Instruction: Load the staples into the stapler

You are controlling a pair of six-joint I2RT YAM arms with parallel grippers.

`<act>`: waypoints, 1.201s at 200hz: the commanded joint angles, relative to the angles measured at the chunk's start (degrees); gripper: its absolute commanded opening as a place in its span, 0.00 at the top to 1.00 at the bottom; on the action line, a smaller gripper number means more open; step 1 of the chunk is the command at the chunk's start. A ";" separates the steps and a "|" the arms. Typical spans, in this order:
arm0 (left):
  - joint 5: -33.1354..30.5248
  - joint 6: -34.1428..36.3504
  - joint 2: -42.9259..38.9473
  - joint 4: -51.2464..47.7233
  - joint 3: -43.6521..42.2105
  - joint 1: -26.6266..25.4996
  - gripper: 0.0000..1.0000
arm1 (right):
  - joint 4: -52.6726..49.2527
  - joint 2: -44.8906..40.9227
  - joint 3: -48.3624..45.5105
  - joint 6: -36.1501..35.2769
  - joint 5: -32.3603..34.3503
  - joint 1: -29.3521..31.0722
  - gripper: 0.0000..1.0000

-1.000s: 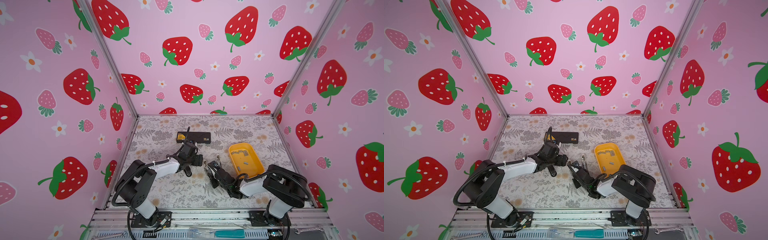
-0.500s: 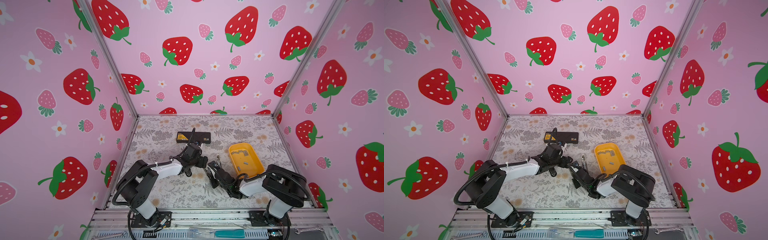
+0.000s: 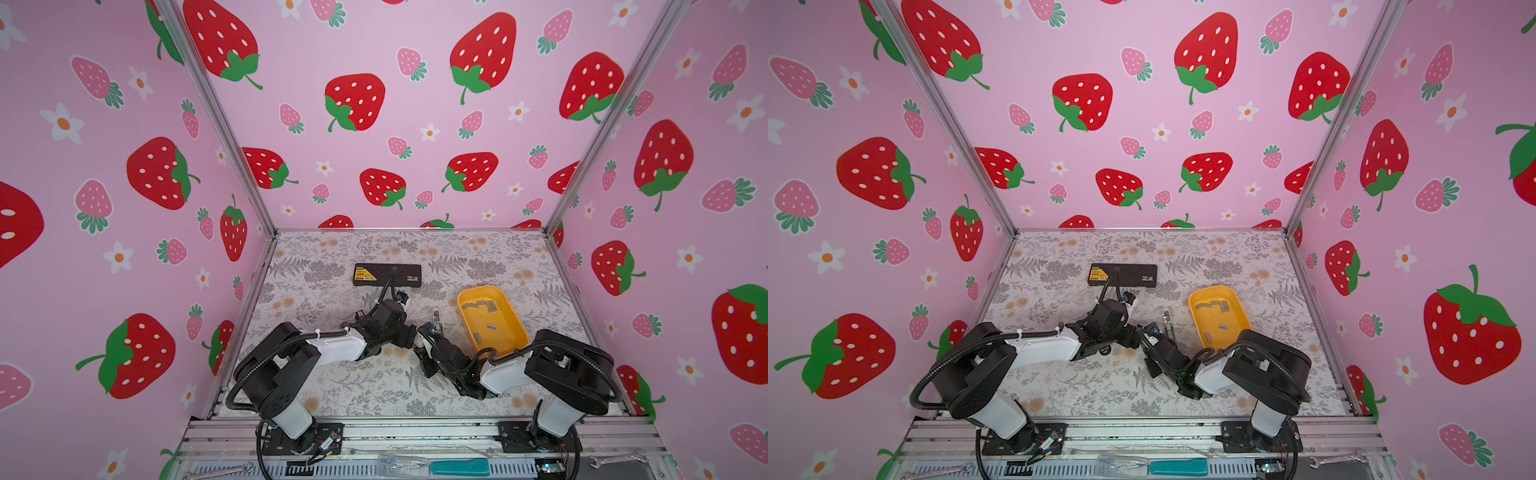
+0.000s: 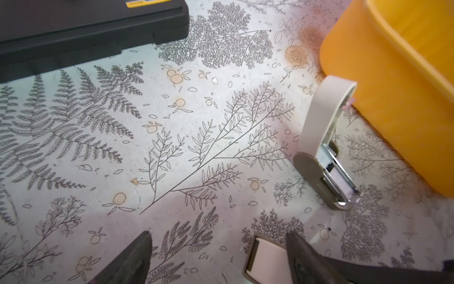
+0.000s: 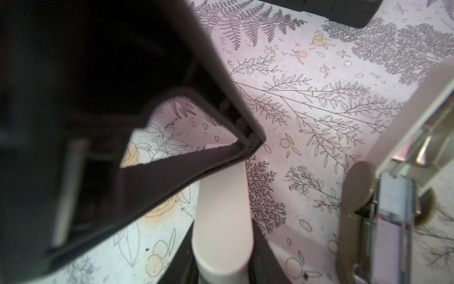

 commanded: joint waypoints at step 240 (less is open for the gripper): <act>-2.65 3.05 -1.02 6.13 -4.27 -3.04 0.14 | -11.45 -11.24 3.09 0.81 -0.24 -0.15 0.81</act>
